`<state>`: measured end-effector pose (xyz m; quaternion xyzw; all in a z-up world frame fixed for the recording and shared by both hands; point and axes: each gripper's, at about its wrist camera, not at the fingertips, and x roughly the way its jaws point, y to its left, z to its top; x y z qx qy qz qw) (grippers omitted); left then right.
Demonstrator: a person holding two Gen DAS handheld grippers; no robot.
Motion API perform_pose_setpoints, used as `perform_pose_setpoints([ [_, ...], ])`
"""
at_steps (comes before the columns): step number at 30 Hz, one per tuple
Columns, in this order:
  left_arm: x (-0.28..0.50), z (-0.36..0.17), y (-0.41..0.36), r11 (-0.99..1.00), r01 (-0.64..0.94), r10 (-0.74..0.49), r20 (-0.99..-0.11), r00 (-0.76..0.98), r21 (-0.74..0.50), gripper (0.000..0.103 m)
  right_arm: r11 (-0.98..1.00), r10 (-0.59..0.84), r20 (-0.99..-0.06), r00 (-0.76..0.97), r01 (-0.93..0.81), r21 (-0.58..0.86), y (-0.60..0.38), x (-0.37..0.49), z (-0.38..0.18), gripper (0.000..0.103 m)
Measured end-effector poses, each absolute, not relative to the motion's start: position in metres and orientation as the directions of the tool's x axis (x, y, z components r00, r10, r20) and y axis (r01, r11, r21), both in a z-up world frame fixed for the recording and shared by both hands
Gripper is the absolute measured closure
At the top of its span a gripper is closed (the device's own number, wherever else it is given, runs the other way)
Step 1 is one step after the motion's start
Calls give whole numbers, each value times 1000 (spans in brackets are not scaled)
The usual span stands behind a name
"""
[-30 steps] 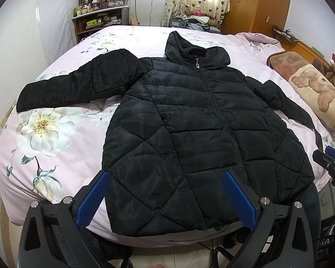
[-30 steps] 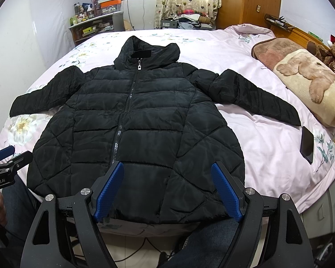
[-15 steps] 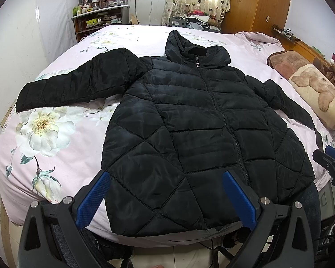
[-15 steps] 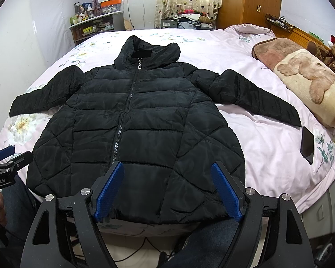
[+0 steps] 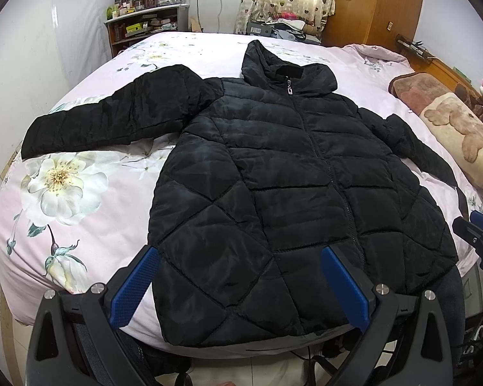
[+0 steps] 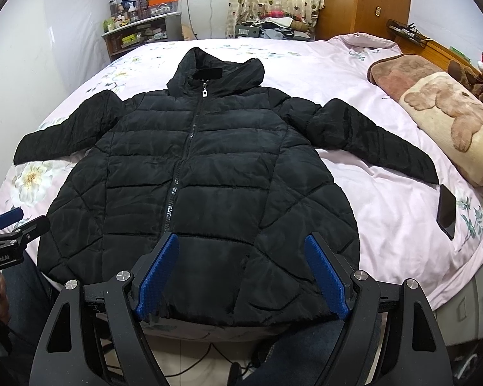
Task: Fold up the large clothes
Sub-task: 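Grasp the sleeve nearest the left tool and fold it across the jacket body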
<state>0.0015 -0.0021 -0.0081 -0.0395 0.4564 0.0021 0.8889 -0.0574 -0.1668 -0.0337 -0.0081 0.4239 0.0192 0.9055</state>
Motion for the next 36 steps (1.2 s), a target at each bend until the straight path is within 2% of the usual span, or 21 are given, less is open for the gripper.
perform_pose_setpoints([
  [19, 72, -29, 84, 975, -206, 55, -801, 597, -86, 1, 986, 109, -778, 619, -164, 8, -129, 16, -50, 22],
  [24, 98, -38, 124, 946, -280, 43, -797, 603, -161, 1, 981, 147, -782, 605, -192, 36, -116, 48, -55, 22],
  [31, 132, -50, 177, 916, -381, 148, -774, 616, -127, 3, 973, 149, -780, 607, -229, 8, -96, 86, -66, 22],
  [36, 152, -63, 221, 879, -453, 178, -779, 602, -149, 3, 973, 161, -797, 582, -231, 27, -91, 109, -78, 22],
])
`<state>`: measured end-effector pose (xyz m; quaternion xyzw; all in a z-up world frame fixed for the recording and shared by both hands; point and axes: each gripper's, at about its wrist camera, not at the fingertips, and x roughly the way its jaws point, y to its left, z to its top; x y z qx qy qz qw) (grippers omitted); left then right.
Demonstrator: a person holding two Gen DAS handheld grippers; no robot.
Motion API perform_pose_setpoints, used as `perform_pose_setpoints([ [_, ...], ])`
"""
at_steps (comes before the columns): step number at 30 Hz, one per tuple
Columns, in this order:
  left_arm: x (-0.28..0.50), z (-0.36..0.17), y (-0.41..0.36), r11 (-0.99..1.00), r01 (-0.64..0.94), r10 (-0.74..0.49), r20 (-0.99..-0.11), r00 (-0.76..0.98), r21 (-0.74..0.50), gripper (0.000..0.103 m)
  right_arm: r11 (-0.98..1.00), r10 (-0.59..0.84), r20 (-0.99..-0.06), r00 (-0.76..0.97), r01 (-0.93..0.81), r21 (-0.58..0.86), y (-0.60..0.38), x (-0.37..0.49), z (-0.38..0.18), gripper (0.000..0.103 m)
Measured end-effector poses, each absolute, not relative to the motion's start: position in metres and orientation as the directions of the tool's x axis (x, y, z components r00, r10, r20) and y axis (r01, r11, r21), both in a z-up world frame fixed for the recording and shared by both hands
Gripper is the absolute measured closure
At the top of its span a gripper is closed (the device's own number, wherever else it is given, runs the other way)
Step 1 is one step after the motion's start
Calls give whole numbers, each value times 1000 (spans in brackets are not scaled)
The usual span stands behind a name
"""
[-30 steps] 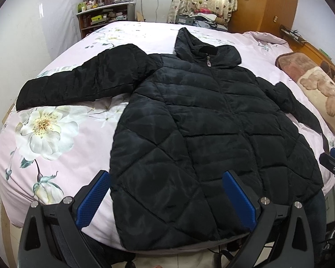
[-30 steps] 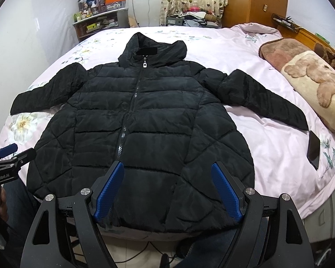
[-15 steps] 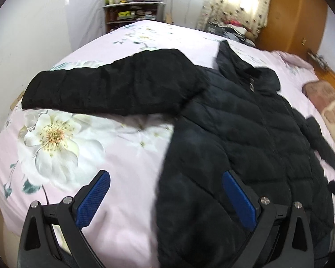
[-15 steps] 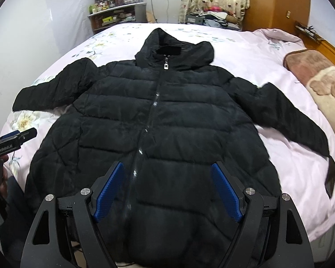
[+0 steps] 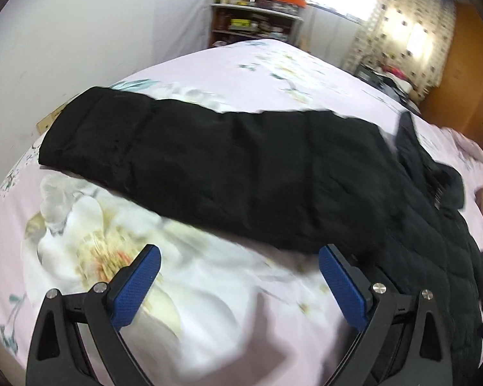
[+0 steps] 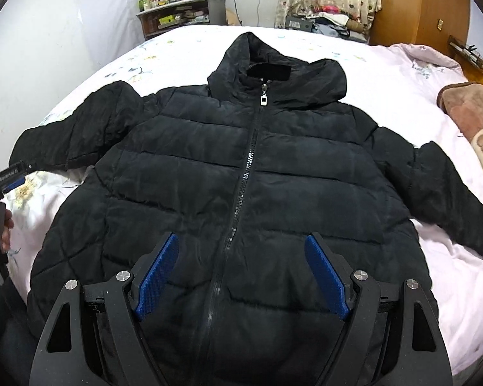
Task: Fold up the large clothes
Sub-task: 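Grasp the sleeve nearest the left tool and fold it across the jacket body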
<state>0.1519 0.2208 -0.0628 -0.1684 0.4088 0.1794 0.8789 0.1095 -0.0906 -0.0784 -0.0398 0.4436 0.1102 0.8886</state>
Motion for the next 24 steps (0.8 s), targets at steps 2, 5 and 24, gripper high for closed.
perform_pose_setpoints([
  [2, 155, -68, 235, 859, -488, 193, -784, 590, -156, 3, 973, 153, -800, 580, -229, 20, -89, 116, -82, 22],
  [5, 158, -75, 256, 822, -540, 212, -785, 582, -179, 4, 975, 132, -797, 590, -224, -4, -88, 123, -85, 22],
  [24, 174, -46, 281, 820, -535, 242, -724, 646, -203, 88, 990, 106, -819, 564, -138, 33, -124, 137, -102, 22],
])
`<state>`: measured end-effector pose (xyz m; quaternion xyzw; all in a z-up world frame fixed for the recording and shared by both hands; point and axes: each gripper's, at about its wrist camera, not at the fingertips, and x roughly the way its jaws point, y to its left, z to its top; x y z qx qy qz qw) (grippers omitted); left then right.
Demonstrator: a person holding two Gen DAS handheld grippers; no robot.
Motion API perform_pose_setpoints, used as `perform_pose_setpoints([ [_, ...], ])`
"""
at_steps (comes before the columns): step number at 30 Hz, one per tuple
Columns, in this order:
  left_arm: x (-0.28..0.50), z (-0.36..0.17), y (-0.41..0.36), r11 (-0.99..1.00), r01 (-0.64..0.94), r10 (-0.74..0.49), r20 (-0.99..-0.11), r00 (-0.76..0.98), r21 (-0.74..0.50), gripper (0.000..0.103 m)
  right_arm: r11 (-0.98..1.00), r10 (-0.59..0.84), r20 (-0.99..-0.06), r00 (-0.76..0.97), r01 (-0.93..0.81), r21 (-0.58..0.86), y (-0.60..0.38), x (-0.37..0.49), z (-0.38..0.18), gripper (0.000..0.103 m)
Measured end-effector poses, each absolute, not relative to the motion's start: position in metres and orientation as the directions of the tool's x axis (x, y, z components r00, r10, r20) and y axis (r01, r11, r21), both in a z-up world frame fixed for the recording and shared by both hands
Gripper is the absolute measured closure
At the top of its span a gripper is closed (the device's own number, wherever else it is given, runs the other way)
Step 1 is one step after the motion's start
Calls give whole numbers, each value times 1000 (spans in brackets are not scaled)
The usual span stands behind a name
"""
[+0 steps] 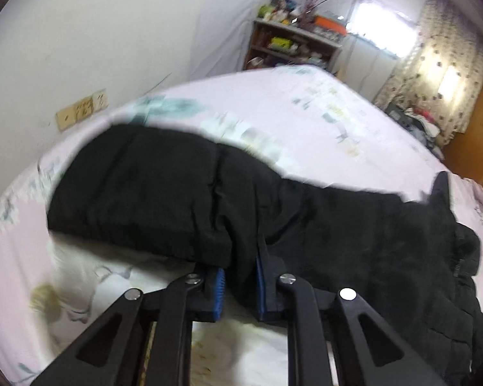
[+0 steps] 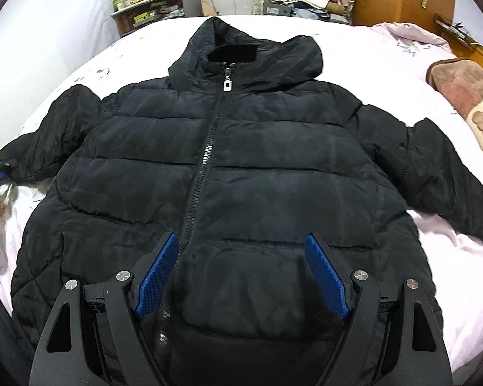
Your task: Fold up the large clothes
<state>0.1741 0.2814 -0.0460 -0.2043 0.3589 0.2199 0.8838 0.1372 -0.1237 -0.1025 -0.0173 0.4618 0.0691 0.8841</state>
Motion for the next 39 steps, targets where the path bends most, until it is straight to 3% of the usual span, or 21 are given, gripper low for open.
perform_pose_setpoints([
  [10, 175, 72, 204, 938, -255, 87, -554, 828, -234, 90, 993, 104, -803, 587, -101, 54, -151, 116, -88, 22],
  [20, 215, 113, 88, 968, 65, -182, -503, 845, -241, 90, 996, 78, -787, 612, -14, 88, -194, 92, -79, 22],
  [28, 249, 65, -12, 928, 250, -368, -587, 721, -276, 90, 994, 47, -782, 622, 50, 99, -226, 90, -82, 22],
  [35, 263, -10, -60, 923, 287, -382, -705, 598, -256, 88, 991, 18, -796, 605, 97, 96, -250, 93, -93, 22],
  [38, 264, -30, -73, 917, 306, -389, -739, 550, -256, 74, 989, 13, -807, 591, 111, 97, -256, 95, -100, 22],
  [39, 265, -34, -78, 912, 314, -399, -747, 532, -264, 62, 989, 13, -808, 589, 113, 98, -257, 96, -102, 22],
])
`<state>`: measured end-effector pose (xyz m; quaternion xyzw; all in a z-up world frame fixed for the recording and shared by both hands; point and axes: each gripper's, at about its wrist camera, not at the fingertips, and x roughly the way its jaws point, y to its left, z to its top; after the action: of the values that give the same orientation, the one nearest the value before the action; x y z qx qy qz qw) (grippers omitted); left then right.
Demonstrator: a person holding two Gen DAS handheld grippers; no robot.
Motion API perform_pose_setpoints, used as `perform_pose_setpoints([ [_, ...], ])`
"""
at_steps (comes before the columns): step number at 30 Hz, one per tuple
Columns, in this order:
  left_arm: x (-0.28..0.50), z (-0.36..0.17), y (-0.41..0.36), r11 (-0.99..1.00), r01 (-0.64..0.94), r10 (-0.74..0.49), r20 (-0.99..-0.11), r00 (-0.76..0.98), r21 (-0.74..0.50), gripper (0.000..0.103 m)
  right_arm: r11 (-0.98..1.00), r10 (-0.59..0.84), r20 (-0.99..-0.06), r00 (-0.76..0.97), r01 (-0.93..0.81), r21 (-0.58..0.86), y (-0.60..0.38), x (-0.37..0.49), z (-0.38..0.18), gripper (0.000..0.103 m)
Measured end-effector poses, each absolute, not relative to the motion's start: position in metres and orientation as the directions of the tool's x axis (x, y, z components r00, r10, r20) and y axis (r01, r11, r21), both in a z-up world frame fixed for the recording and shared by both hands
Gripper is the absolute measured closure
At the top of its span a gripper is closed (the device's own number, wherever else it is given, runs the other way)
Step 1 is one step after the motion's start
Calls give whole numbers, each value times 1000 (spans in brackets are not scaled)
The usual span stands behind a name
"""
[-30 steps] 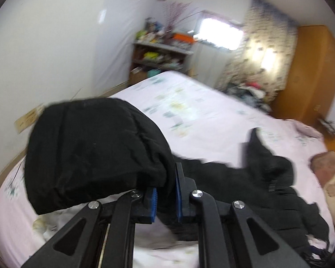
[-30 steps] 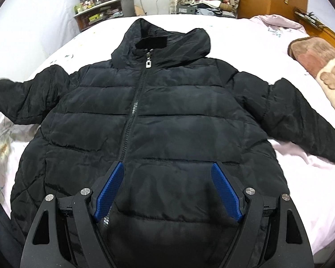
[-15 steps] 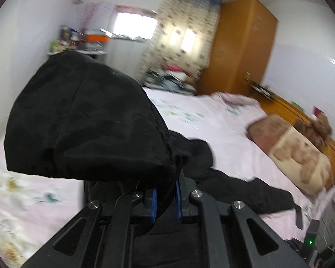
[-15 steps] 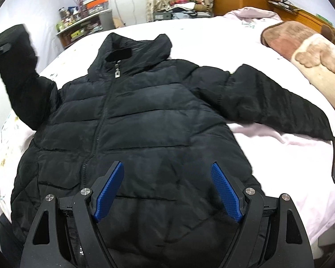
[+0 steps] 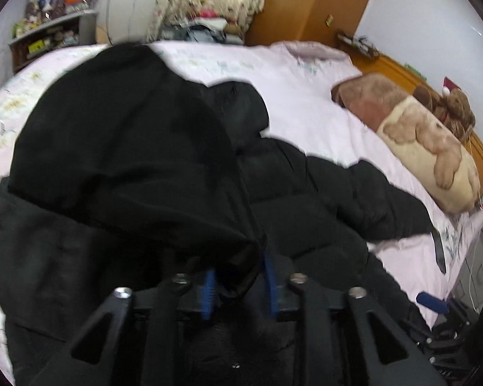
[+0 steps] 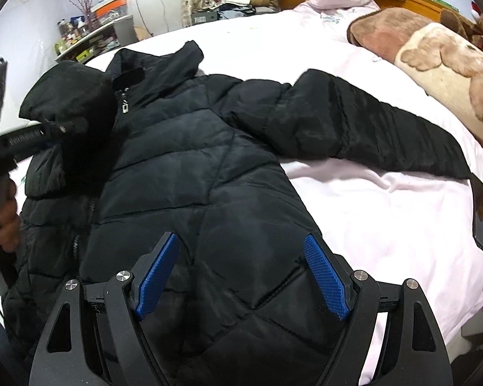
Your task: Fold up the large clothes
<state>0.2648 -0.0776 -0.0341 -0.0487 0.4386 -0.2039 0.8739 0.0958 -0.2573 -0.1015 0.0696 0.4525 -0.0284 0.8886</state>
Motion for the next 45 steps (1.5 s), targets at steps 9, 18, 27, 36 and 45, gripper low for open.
perform_pose_setpoints([
  [9, 237, -2, -83, 830, 440, -543, -681, 491, -343, 24, 988, 15, -788, 615, 113, 107, -257, 108, -95, 23],
  [18, 247, 7, 29, 962, 214, -270, -688, 673, -169, 26, 992, 77, -735, 673, 25, 126, -231, 149, -79, 25],
  [27, 262, -66, 113, 979, -50, -126, -778, 616, -198, 48, 998, 66, -824, 562, -26, 62, -206, 238, -134, 71],
  [36, 260, -53, 107, 981, -26, -135, -776, 617, -191, 48, 998, 52, -840, 540, 5, 65, -214, 246, -137, 71],
  [45, 314, -53, 118, 994, -29, -62, -773, 631, -103, 47, 993, 99, -789, 606, -7, 119, -220, 277, -112, 71],
])
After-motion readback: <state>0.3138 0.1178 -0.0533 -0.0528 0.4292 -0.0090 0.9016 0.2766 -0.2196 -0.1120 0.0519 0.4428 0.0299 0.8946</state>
